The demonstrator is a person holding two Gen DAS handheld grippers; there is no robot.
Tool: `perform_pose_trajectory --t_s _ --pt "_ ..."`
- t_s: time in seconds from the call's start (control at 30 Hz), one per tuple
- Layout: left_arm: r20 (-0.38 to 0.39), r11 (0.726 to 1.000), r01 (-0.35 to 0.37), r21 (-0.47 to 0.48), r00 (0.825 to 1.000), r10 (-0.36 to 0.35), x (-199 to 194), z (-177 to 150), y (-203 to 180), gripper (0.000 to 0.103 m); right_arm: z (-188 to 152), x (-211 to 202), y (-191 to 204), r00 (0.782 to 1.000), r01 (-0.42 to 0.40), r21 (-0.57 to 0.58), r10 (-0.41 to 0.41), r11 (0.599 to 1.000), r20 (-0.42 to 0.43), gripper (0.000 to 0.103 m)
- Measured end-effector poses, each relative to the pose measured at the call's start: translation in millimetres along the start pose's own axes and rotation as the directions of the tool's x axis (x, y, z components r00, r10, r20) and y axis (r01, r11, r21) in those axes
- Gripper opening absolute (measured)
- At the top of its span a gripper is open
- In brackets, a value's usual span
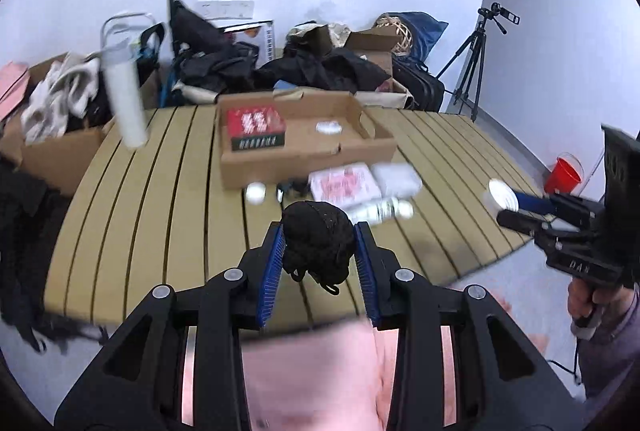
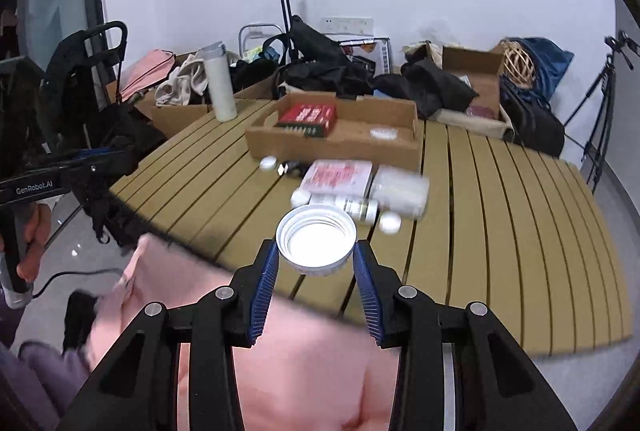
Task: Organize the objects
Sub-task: 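Place the black object into the tray with the left gripper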
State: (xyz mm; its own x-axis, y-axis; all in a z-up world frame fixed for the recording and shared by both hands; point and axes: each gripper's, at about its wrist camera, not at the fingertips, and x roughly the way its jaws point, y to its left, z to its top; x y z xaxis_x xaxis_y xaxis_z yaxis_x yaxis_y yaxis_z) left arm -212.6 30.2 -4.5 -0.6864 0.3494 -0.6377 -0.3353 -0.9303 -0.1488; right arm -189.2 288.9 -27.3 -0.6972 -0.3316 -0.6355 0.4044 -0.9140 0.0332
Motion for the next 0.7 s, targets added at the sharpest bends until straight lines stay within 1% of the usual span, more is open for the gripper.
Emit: perform_pose_trajectory --t_s 0.03,0.07,0.13,0.2,0.23,0.27,0.3,0.33,0.37,0.4,0.43,0.47,0.5,0.53,0.57,0.6,0.63,0.67,0.7 --pt "-0.002 1.0 0.007 0.006 1.0 -0.007 5.7 19.7 1.2 0.031 15.5 5.0 -7.2 1.0 -0.004 0.002 0.004 1.0 0.004 0.042" --pt "-0.008 1.0 0.03 0.008 1.0 -0.03 15.4 52.4 3.9 0.031 40.5 11.2 -18.7 1.0 -0.005 0.003 0.005 1.0 0.007 0.042" --pt "-0.017 0.997 0.069 -0.018 0.997 -0.07 30.7 96.9 8.9 0.031 84.0 22.2 -39.0 1.0 -0.004 0.003 0.004 1.0 0.004 0.042" --pt "-0.047 0.992 0.117 -0.046 0.992 -0.119 58.8 151.3 13.3 0.031 131.6 34.1 -61.4 1.0 -0.01 -0.008 0.01 1.0 0.022 0.042" --pt "-0.056 0.991 0.128 -0.045 0.99 -0.131 71.7 168.6 13.0 0.031 153.3 42.5 -71.2 0.999 -0.01 -0.024 0.011 1.0 0.03 0.042" --pt "-0.063 0.991 0.127 -0.034 0.99 -0.129 88.6 186.1 12.5 0.031 175.6 56.3 -82.2 1.0 0.002 -0.032 -0.001 0.999 0.029 0.042" --pt "-0.073 0.994 0.108 -0.027 0.991 -0.109 113.8 203.9 13.5 0.031 189.8 69.5 -89.8 1.0 0.01 -0.03 -0.009 1.0 0.022 0.042" --pt "-0.084 0.995 0.099 -0.031 0.991 -0.101 134.2 212.4 14.4 0.031 207.2 93.2 -100.6 1.0 -0.003 -0.018 0.003 1.0 0.002 0.042" --pt "-0.11 0.993 0.111 -0.05 0.987 -0.116 161.6 218.9 17.9 0.031 216.8 115.1 -108.8 0.999 -0.027 0.004 0.027 1.0 -0.018 0.042" --pt "-0.147 0.987 0.133 -0.092 0.978 -0.145 193.9 220.7 23.5 0.031 221.1 132.4 -114.4 0.998 -0.044 0.022 0.044 0.999 -0.032 0.042" --pt "-0.178 0.984 0.13 -0.118 0.973 -0.15 221.3 217.8 27.5 0.031 224.2 159.4 -120.1 0.995 -0.07 0.045 0.073 0.997 -0.061 0.042" --pt "-0.213 0.983 0.109 -0.147 0.967 -0.139 255.1 212.7 32.7 0.031 223.9 193.9 -125.8 0.99 -0.089 0.072 0.096 0.993 -0.099 0.042" --pt "-0.255 0.982 0.086 -0.165 0.959 -0.127 291.7 204.4 38.1 0.031 220.1 224.7 -129.5 0.985 -0.089 0.092 0.101 0.992 -0.137 0.042" --pt "-0.298 0.983 0.073 -0.17 0.947 -0.122 322.1 196.3 42.6 0.031 215.4 251.8 -132.5 0.979 -0.082 0.102 0.099 0.991 -0.178 0.042" --pt "-0.331 0.982 0.066 -0.174 0.936 -0.122 343.2 189.8 45.9 0.031 208.6 284.3 -132.7 0.971 -0.064 0.116 0.089 0.991 -0.224 0.042" --pt "-0.374 0.983 0.063 -0.175 0.919 -0.126 368.1 182.3 50.5 0.031 204.5 305.1 -133.7 0.966 -0.055 0.132 0.087 0.99 -0.245 0.042" --pt "-0.402 0.983 0.053 -0.176 0.908 -0.121 382.9 178.4 54.0 0.031 198.2 332.2 -134.6 0.957 -0.049 0.156 0.091 0.986 -0.274 0.042" --pt "-0.427 0.984 0.04 -0.171 0.897 -0.111 395.6 174.0 57.3 0.034 194.4 349.2 -136.0 0.949 -0.054 0.18 0.106 0.982 -0.295 0.042" --pt "-0.44 0.987 0.028 -0.16 0.893 -0.096 403.5 171.2 59.2 0.032 192.5 359.0 -138.1 0.944 -0.066 0.197 0.125 0.978 -0.305 0.042"
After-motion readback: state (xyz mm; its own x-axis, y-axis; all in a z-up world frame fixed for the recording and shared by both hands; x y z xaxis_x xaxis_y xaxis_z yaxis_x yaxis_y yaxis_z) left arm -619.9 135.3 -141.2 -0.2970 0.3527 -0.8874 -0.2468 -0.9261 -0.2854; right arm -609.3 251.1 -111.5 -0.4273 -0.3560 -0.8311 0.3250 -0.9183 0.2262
